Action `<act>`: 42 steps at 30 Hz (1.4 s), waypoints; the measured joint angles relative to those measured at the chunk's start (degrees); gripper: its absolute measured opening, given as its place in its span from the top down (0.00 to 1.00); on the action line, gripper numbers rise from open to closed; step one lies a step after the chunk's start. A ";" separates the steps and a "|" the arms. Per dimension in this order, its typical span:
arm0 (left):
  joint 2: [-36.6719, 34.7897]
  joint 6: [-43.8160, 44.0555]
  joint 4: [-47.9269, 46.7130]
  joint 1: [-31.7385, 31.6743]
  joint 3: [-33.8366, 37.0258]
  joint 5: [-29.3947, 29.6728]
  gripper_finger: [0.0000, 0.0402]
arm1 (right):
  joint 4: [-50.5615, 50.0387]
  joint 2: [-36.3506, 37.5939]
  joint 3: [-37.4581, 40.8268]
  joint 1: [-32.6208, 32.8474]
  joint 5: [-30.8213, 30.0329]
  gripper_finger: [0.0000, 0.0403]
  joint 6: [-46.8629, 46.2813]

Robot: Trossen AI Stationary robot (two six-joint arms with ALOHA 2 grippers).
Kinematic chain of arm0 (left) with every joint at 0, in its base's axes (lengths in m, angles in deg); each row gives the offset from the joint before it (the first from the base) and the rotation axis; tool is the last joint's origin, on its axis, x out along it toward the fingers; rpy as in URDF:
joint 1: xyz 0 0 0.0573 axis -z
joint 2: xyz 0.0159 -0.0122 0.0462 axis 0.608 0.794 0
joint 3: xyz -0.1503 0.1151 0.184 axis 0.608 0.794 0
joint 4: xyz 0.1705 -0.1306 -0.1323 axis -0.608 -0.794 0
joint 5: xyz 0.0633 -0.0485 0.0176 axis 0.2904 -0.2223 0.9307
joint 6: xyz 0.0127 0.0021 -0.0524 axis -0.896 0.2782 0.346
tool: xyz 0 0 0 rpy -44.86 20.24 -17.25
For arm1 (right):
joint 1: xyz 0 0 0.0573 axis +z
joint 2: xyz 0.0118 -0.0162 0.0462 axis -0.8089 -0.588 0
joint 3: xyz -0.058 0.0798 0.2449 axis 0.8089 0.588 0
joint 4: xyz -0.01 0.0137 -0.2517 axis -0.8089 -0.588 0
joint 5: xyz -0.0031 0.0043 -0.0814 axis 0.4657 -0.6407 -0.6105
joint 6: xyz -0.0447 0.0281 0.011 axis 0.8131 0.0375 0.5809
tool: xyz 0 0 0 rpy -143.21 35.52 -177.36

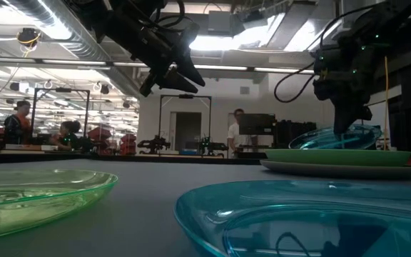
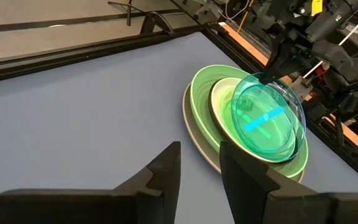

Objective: Stack plastic plates
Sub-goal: Stack the top small light blue plate on the small light green plate

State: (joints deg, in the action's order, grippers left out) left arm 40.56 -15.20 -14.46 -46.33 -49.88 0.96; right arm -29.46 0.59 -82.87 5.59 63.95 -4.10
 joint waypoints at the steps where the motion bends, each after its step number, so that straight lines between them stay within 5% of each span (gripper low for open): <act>1: 0.00 0.00 0.00 0.00 0.00 0.00 0.74 | 0.02 -0.01 0.00 0.00 -0.17 1.00 -0.02; 13: 0.00 0.00 0.00 -0.02 0.02 0.00 0.74 | 0.00 0.00 0.00 0.00 -5.57 0.95 0.00; 28: 0.00 0.00 0.00 -0.02 0.02 0.00 0.74 | 0.00 0.00 0.00 0.00 -5.60 0.81 -0.01; 42: 0.00 0.00 0.00 0.00 0.02 0.01 0.74 | 0.50 0.00 0.00 0.00 -5.58 0.81 -2.03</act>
State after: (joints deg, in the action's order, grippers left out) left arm 40.56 -15.20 -14.46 -46.33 -49.85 0.98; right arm -28.97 0.59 -82.87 5.59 58.37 -6.13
